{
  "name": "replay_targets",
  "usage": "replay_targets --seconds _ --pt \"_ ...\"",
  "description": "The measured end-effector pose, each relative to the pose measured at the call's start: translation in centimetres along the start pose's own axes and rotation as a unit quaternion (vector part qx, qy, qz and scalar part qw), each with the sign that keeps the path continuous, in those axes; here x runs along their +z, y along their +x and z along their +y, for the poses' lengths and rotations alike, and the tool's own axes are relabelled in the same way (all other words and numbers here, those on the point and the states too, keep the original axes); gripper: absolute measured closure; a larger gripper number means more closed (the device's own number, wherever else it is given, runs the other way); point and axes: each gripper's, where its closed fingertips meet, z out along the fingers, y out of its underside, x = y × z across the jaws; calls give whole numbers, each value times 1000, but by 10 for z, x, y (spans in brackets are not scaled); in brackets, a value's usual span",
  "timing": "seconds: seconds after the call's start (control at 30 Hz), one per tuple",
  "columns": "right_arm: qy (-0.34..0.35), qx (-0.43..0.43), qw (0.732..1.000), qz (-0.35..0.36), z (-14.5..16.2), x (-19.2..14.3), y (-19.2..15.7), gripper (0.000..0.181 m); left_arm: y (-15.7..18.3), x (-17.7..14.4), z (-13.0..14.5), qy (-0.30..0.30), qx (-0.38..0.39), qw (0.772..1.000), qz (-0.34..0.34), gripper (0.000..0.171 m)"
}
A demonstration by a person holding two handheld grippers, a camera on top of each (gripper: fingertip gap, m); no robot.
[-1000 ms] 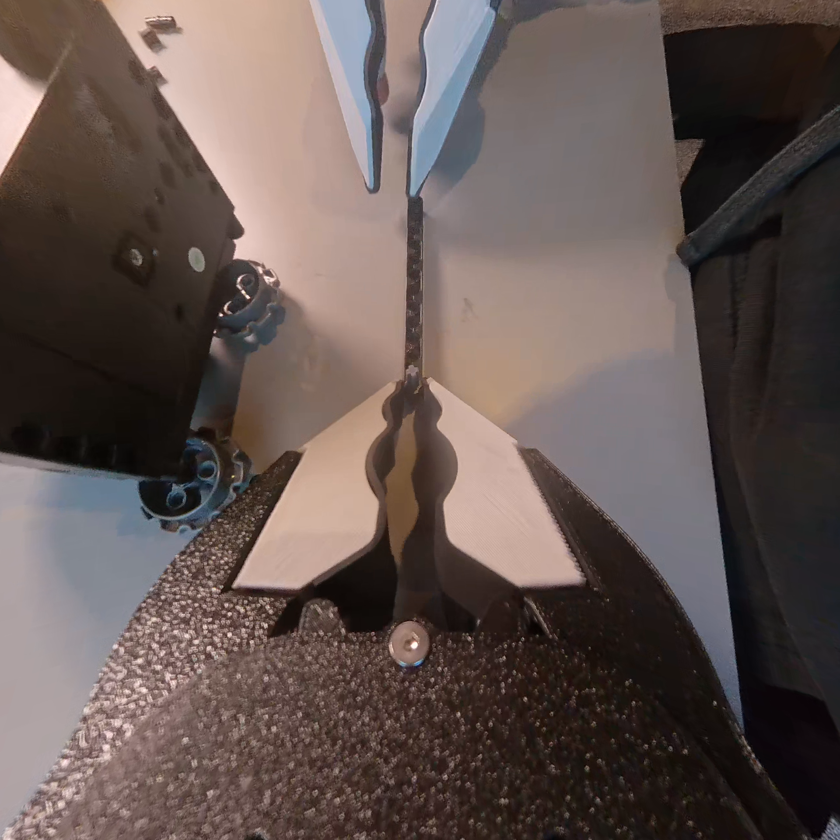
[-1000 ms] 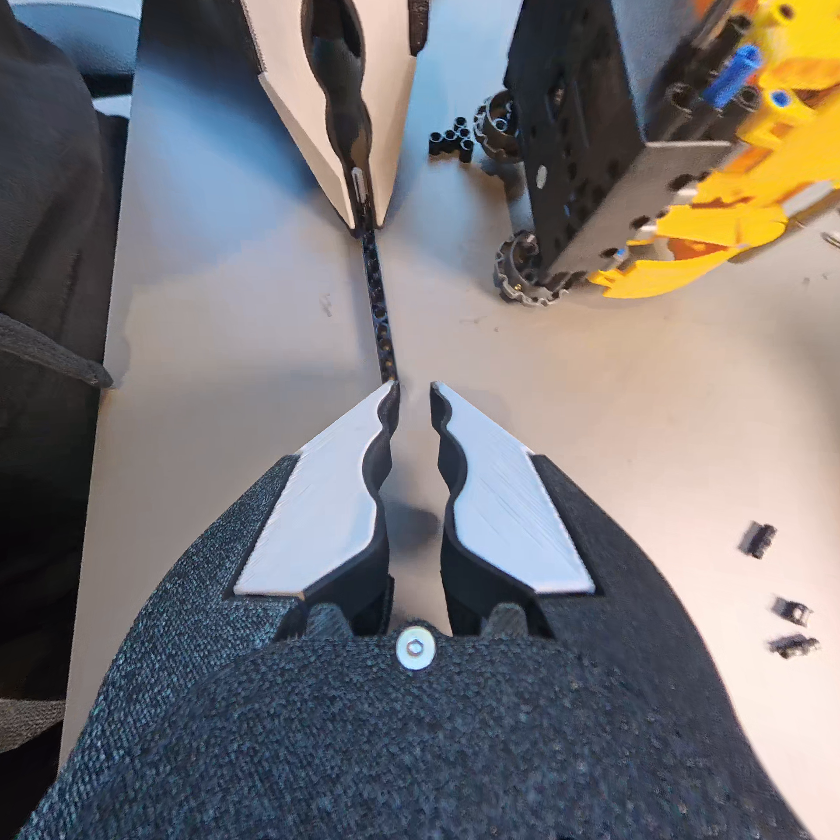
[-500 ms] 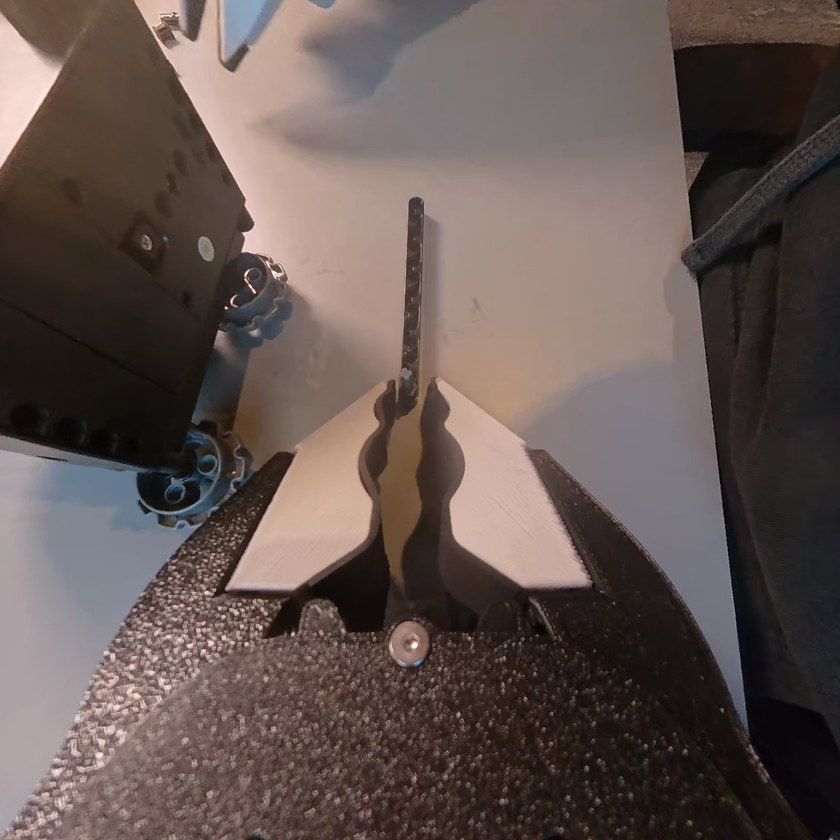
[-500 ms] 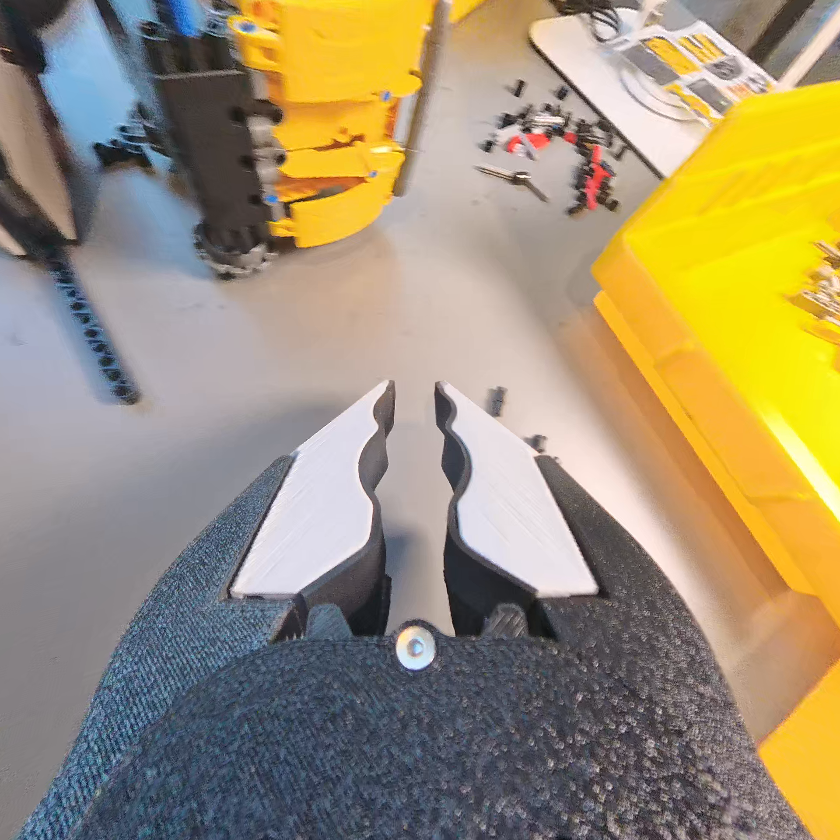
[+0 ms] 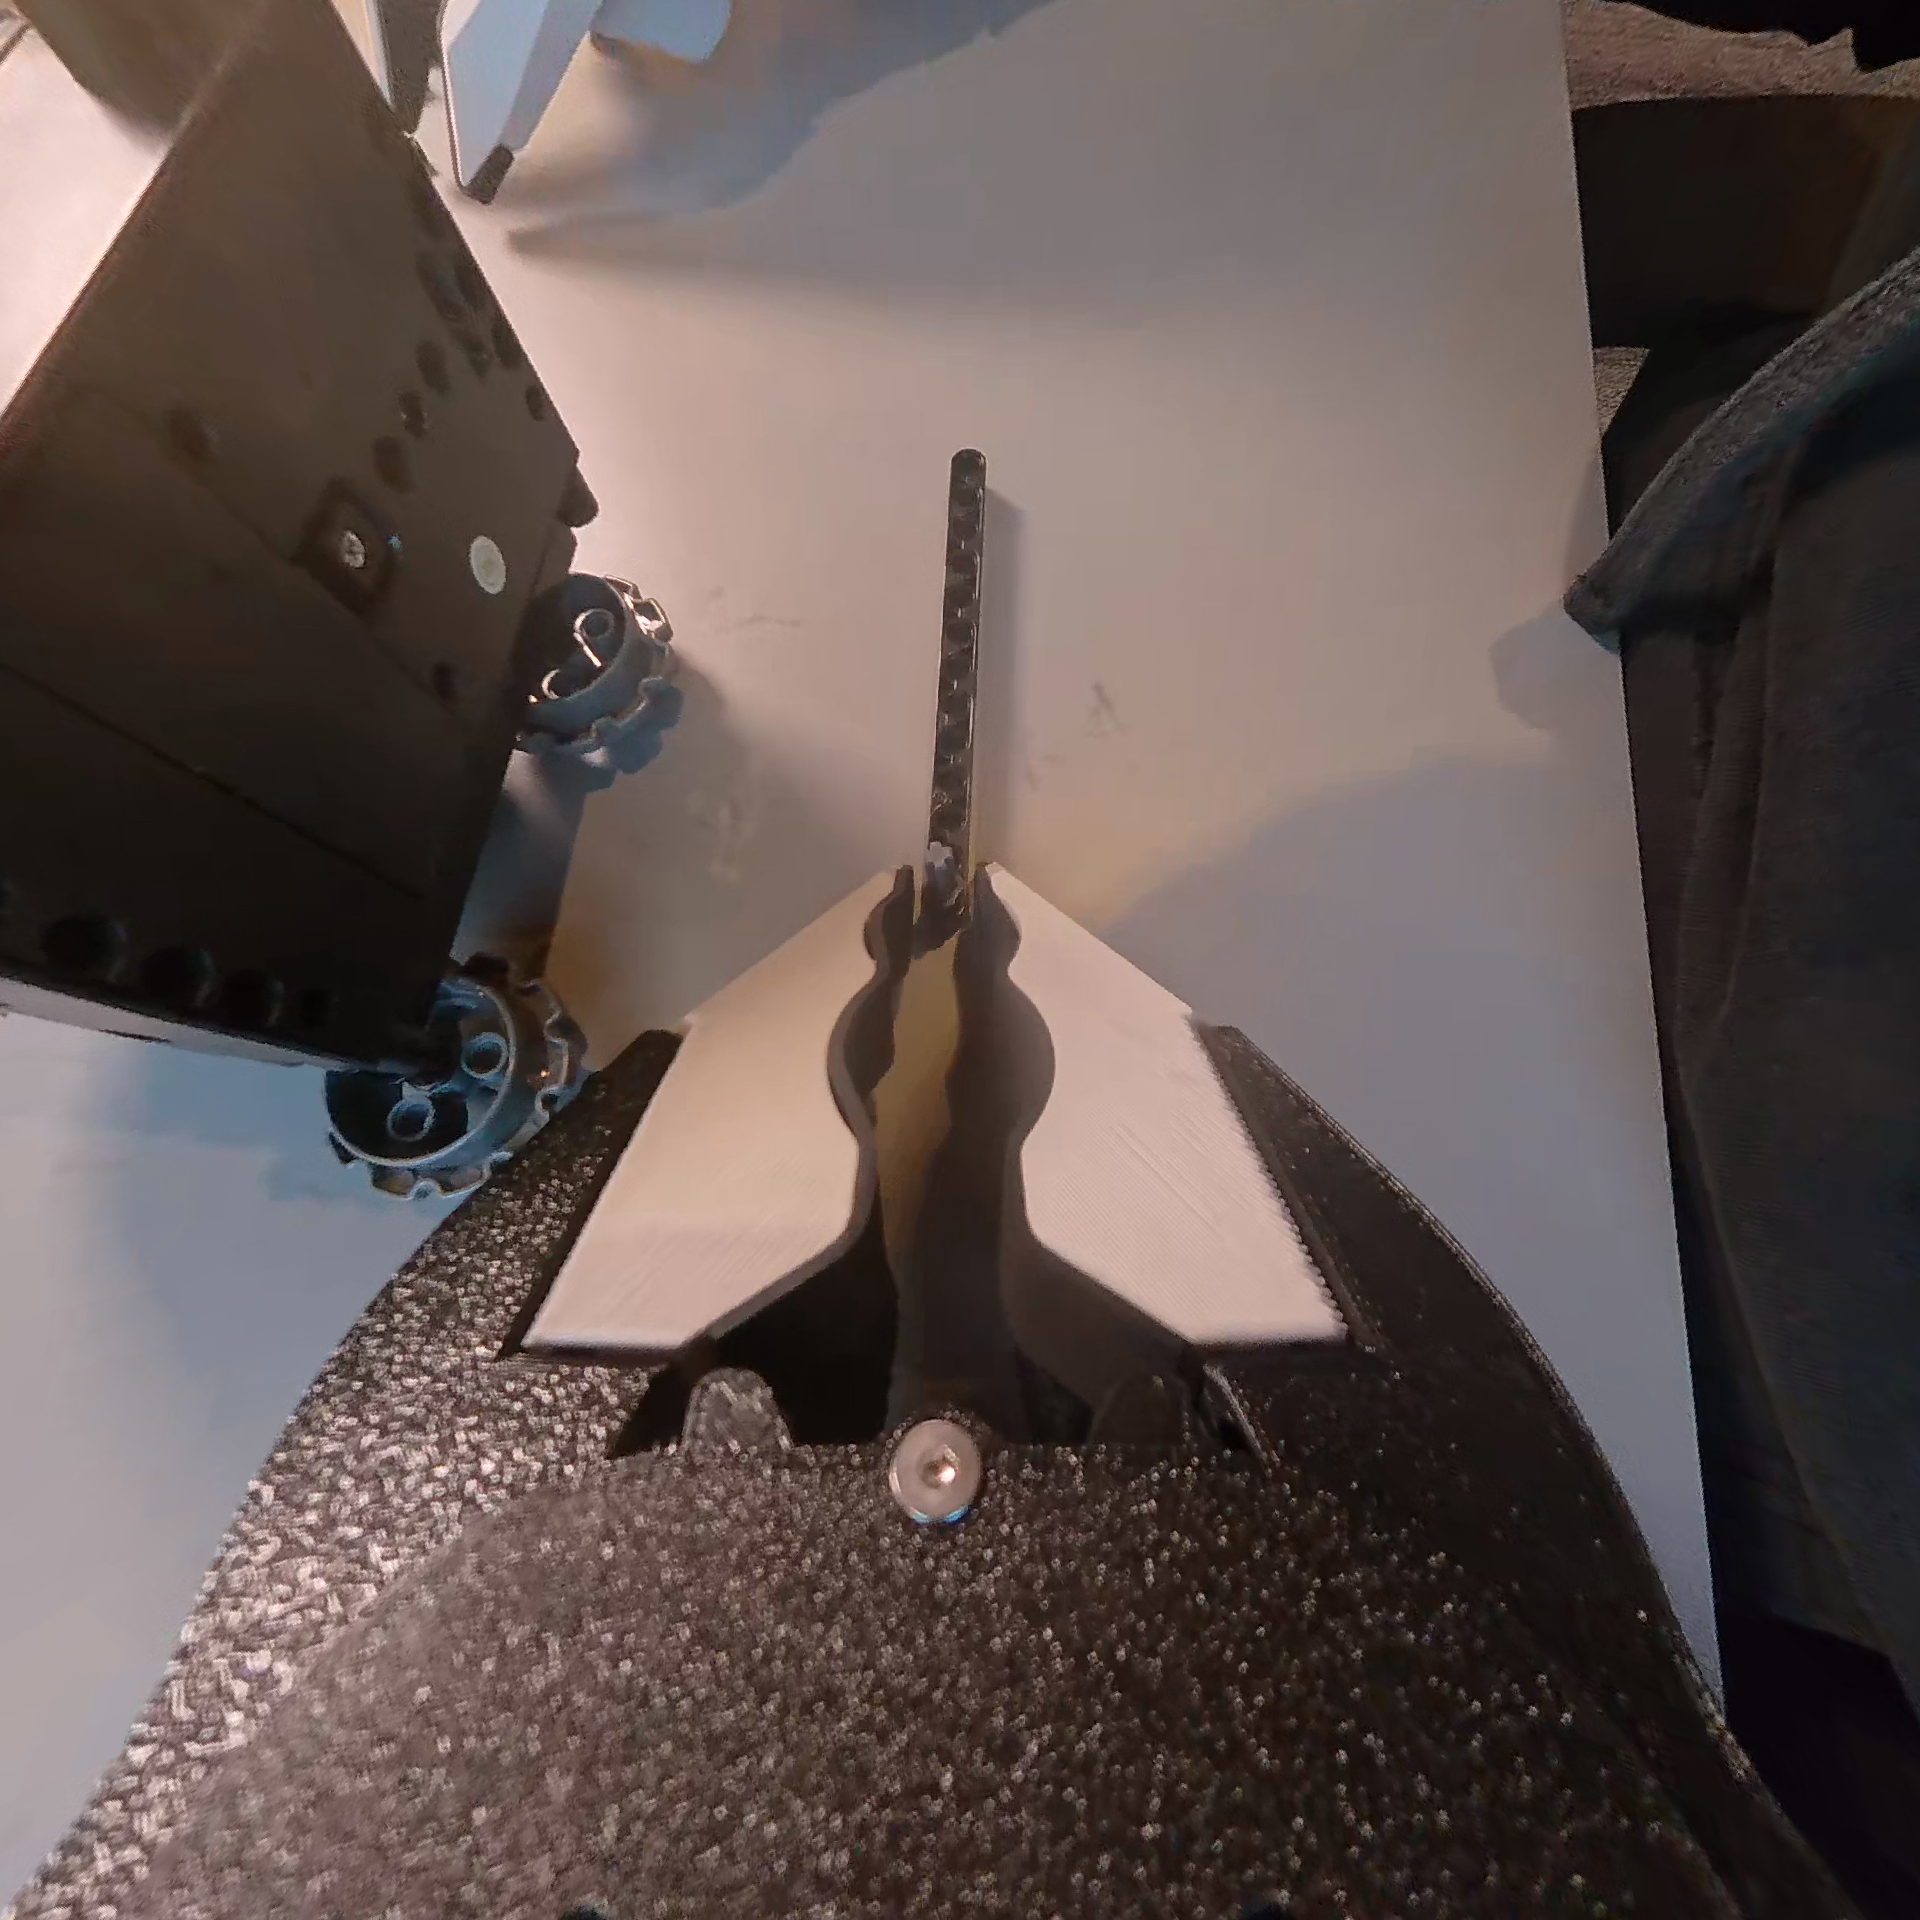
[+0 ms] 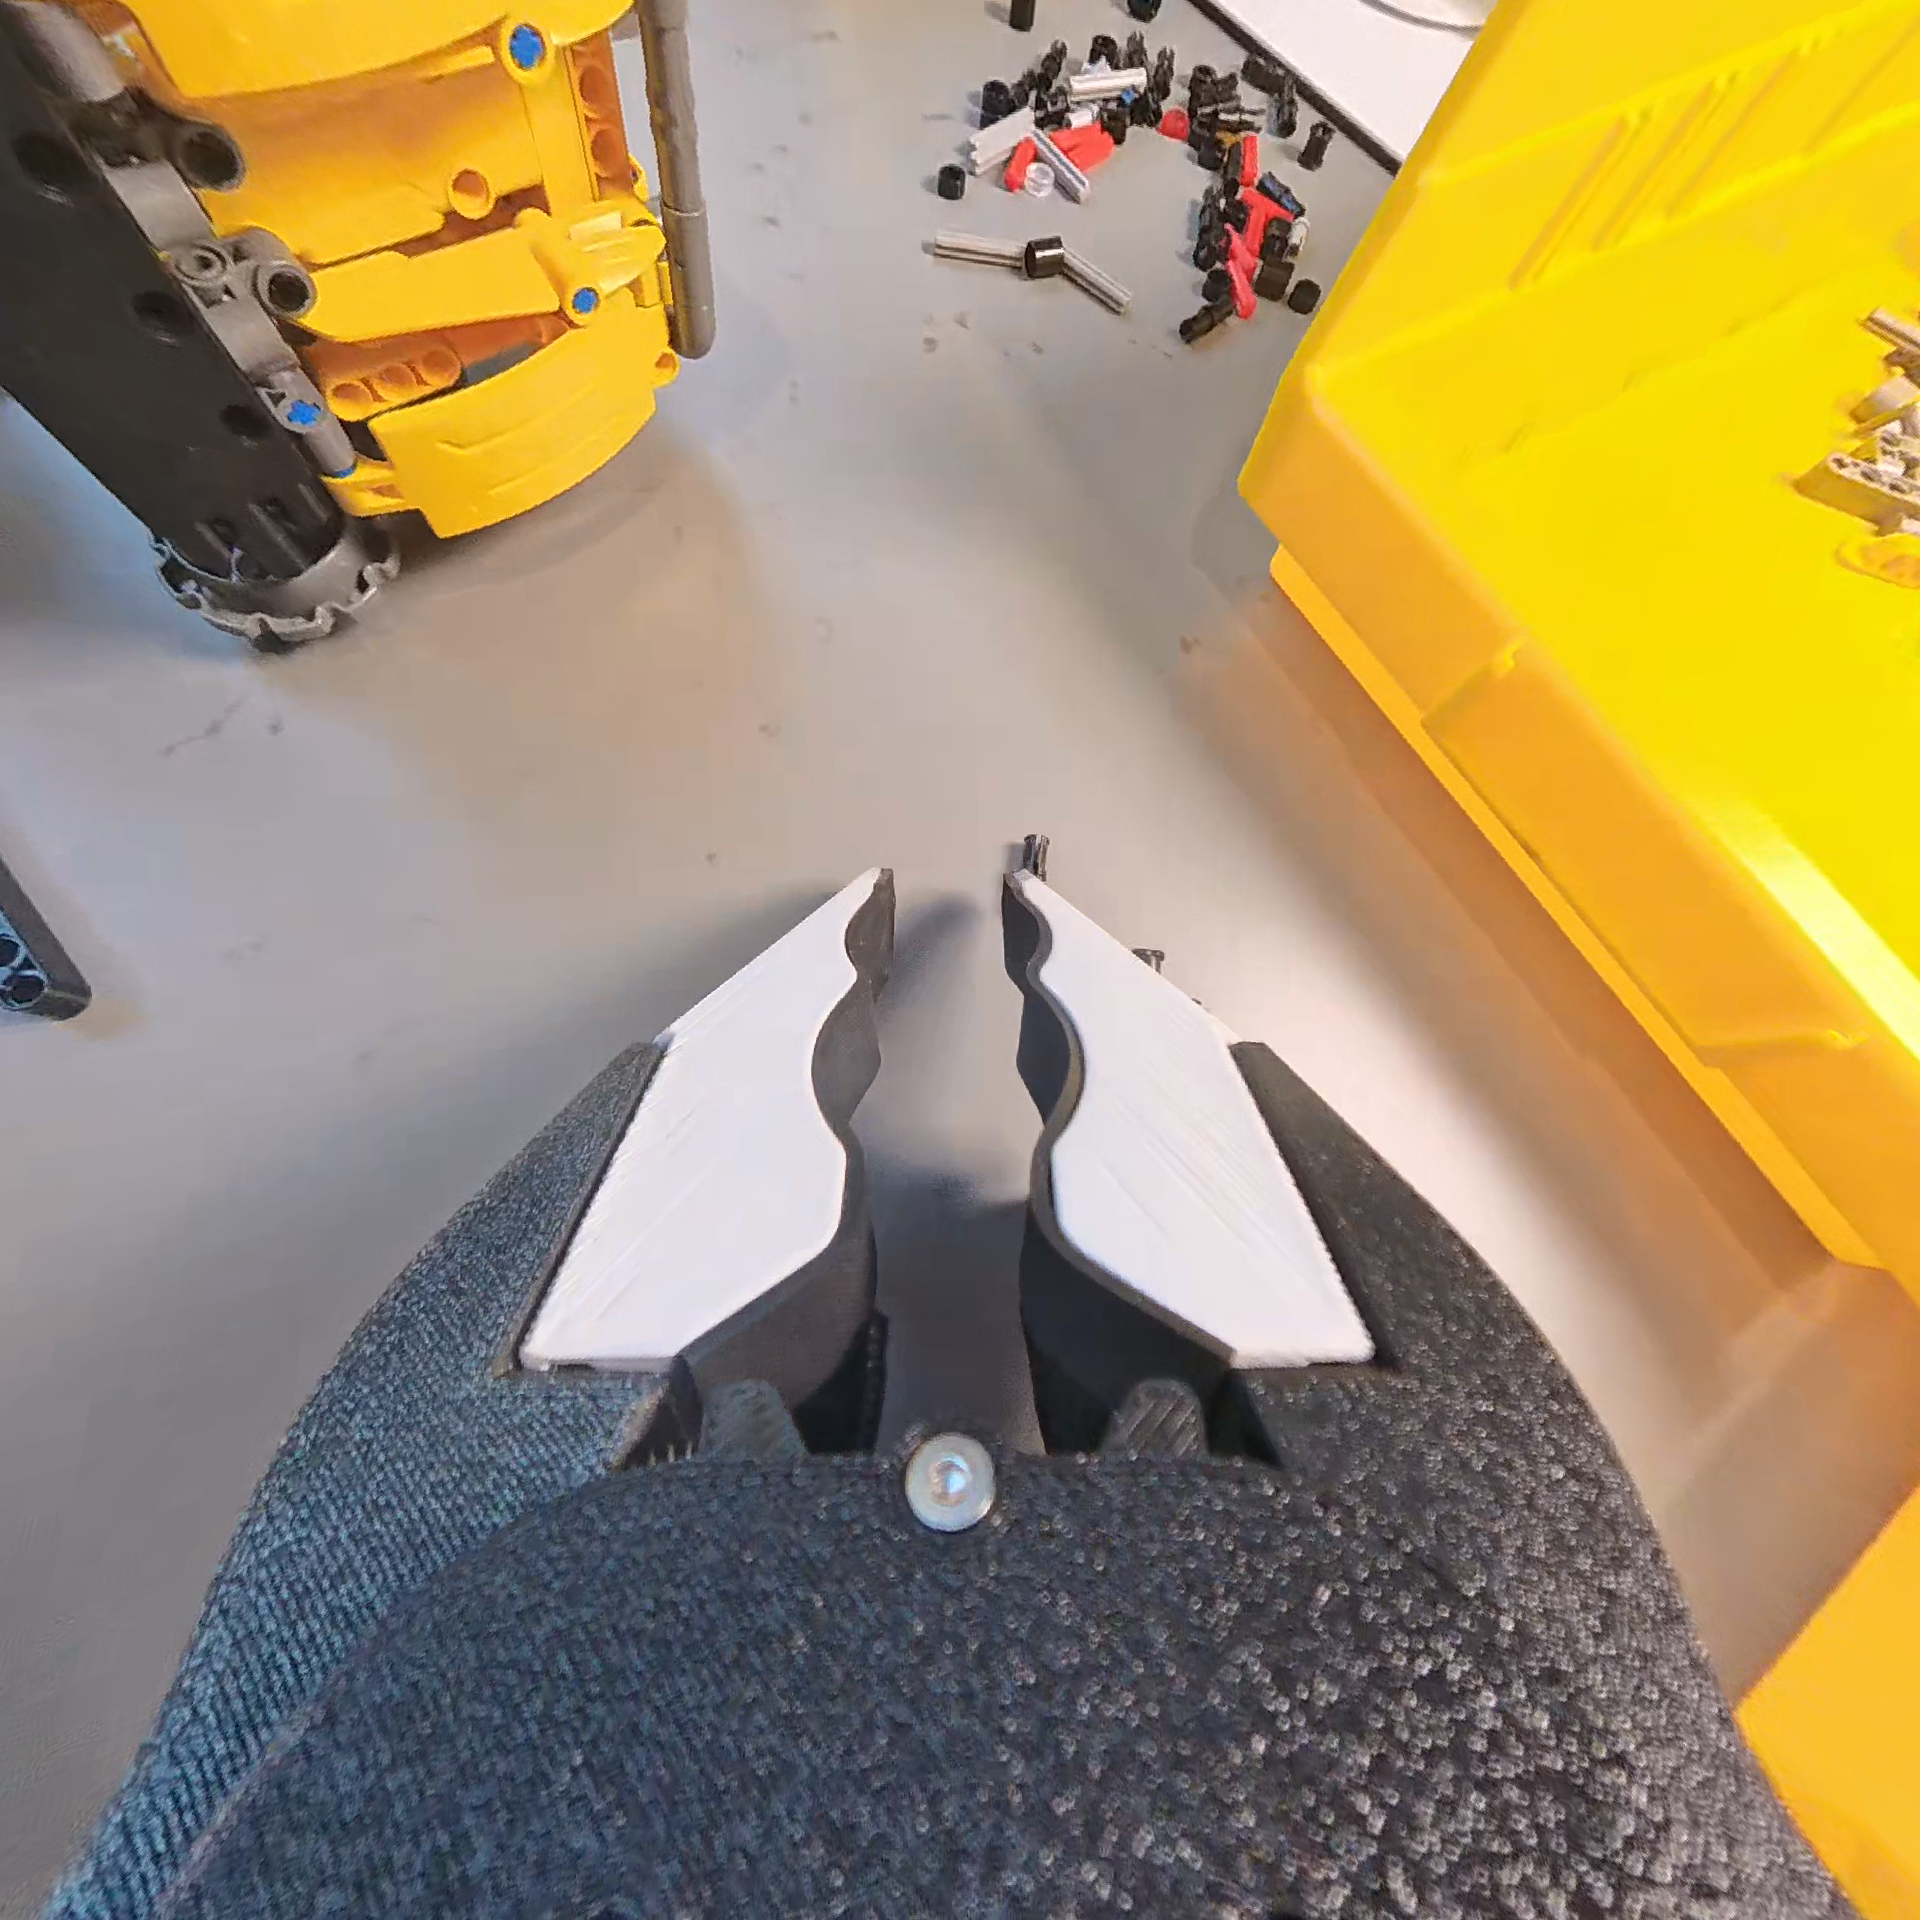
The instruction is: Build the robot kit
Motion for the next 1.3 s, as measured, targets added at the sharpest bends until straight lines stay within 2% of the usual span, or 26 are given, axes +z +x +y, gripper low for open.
replay_targets --seconds 0.2,0.3,0.37,0.53,0.67,0.83,1.0,1.13,1.3 --pt "-4 1 1000 12 -1 -2 2 161 1 -1 0 2 42 999 -28 167" --pt "16 -18 1000 -9 -11 -6 -14 161 2 -4 0 8 66 997 -47 167" --pt "32 -51 997 -47 -20 -9 -37 161 7 -10 -3 23 82 995 -51 166" --pt "79 -128 966 -212 -44 -20 -136 165 17 -42 -7 54 73 995 -49 166" --pt "79 -141 952 -259 -63 -1 -189 165 10 -81 7 45 40 995 -74 166" --pt "62 -154 964 -209 -88 39 -204 165 -2 -122 34 41 6 992 -121 166" --pt "6 -124 978 -167 -89 59 -207 167 -8 -153 60 32 -20 985 -170 166" --pt "0 -104 988 -114 -90 71 -208 158 -11 -164 75 36 -31 980 -192 166" --pt "-11 -103 992 -72 -92 79 -206 157 -10 -160 76 50 -29 981 -185 166"
